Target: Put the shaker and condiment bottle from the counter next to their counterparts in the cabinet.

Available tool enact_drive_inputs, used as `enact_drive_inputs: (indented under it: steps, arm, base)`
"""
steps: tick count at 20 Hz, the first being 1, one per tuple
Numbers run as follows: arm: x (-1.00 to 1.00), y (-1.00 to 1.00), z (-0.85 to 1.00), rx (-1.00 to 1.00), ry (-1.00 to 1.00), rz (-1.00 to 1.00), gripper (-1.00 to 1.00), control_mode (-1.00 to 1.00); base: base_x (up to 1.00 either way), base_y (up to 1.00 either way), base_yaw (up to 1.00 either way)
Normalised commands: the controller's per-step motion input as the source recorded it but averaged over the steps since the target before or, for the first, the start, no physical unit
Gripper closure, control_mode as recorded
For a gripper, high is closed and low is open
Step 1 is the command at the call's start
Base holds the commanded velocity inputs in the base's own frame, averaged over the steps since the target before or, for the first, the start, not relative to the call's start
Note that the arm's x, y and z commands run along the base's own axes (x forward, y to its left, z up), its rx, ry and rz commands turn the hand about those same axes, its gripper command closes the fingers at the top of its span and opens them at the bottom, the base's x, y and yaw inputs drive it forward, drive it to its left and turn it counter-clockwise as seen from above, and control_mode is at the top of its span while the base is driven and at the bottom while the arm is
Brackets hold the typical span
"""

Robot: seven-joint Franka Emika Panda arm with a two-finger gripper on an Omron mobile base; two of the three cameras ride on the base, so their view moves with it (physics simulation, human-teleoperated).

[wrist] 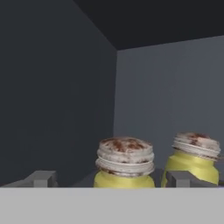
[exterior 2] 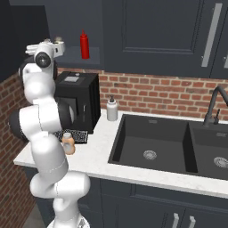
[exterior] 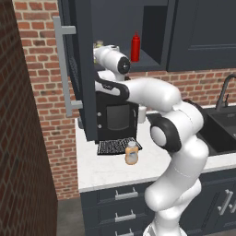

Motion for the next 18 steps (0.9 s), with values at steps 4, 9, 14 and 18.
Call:
enact_drive_inputs:
  steps: [4, 9, 14, 18]
  arm:
    - [-0.22, 0.00, 0.00, 0.04, -0.02, 0.00, -1.00, -1.00]
    - [-0.30, -0.08, 0.00, 0.05, -0.03, -0.01, -1.00, -1.00]
    - [-0.41, -0.19, 0.00, 0.07, -0.04, -0.03, -1.00, -1.00]
    - [-0.50, -0.31, 0.00, 0.09, -0.05, -0.06, -1.00, -1.00]
  base:
    - [0.00, 0.00, 0.00]
    - [0.00, 0.00, 0.00]
    - [0.00, 0.00, 0.00]
    - [0.00, 0.00, 0.00]
